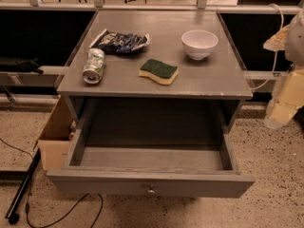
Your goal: Place sponge into top drawer
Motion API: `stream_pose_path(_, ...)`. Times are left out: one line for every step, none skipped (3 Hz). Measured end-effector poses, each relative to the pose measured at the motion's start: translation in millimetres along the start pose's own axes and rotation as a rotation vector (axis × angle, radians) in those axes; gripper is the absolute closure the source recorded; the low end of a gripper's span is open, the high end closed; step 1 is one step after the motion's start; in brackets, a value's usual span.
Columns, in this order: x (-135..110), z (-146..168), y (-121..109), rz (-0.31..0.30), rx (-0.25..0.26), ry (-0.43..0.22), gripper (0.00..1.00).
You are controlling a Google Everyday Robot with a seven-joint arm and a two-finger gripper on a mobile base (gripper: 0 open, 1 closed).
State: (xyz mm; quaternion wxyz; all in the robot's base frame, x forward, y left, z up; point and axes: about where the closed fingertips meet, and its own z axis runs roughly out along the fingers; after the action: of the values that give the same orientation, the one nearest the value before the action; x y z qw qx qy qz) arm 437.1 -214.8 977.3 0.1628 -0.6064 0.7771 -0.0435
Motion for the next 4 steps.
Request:
stream_pose_path(-5.6, 0.4, -6.2, 0.001, 0.019, -0.027, 0.0)
stream_pose_path(-23.8, 6.7, -33.5, -0.005, 0.049, -0.123, 0.0)
stream_pose_path(-53.8, 20.5, -83.1, -0.005, 0.061, -0.323, 0.0)
stream_pose_path(-81.3, 31.4, -122.7, 0.006, 0.048, -0.484, 0.0)
